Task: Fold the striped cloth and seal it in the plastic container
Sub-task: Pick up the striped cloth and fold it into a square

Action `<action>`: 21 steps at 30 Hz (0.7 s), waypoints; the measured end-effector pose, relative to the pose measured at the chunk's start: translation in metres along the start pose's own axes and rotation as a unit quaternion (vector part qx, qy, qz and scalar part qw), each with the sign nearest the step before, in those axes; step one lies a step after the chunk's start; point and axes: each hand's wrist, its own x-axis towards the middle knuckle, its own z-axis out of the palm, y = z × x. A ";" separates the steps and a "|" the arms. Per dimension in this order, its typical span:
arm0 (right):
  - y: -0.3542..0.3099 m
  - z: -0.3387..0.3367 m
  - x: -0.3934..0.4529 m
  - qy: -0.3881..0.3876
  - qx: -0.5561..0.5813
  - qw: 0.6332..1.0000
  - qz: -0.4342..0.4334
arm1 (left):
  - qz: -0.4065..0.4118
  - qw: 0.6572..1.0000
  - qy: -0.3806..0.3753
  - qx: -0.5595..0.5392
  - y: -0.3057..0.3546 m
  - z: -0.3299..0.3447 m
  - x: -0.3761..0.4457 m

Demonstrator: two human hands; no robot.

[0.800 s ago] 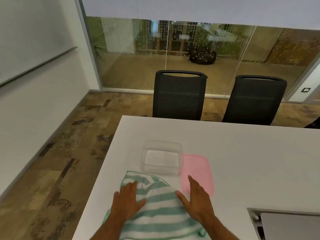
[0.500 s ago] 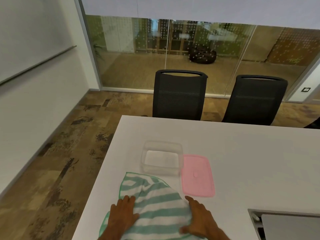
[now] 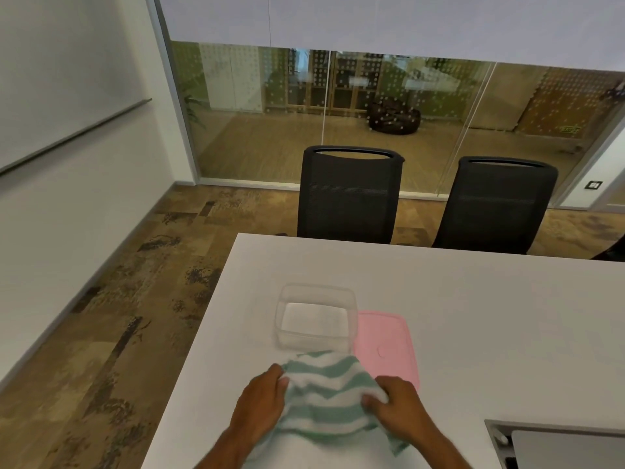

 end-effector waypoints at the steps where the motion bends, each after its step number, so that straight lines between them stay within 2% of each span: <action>1: -0.008 -0.008 0.000 0.012 0.023 1.000 -0.010 | 0.010 0.999 0.006 -0.037 0.009 -0.005 0.002; 5: -0.040 -0.035 0.002 0.068 0.119 0.990 -0.042 | 0.056 0.984 0.021 -0.169 0.047 -0.023 0.009; 7: -0.053 -0.047 0.004 0.090 0.153 0.983 -0.056 | 0.097 0.976 -0.003 -0.194 0.064 -0.033 0.012; 9: -0.064 -0.061 0.004 0.103 0.174 0.977 -0.068 | 0.146 0.981 -0.046 -0.117 0.078 -0.044 0.016; 11: -0.073 -0.076 0.002 0.100 0.196 0.972 -0.078 | 0.202 0.977 -0.070 0.024 0.086 -0.052 0.019; 14: -0.083 -0.101 0.000 0.090 0.207 0.968 -0.112 | 0.262 0.948 -0.051 0.175 0.089 -0.059 0.021; 18: -0.093 -0.118 -0.002 0.028 0.260 0.959 -0.110 | 0.262 0.949 0.011 0.176 0.101 -0.056 0.018; 21: -0.102 -0.118 -0.007 -0.032 0.249 0.962 -0.107 | 0.257 0.955 0.058 0.138 0.121 -0.050 0.016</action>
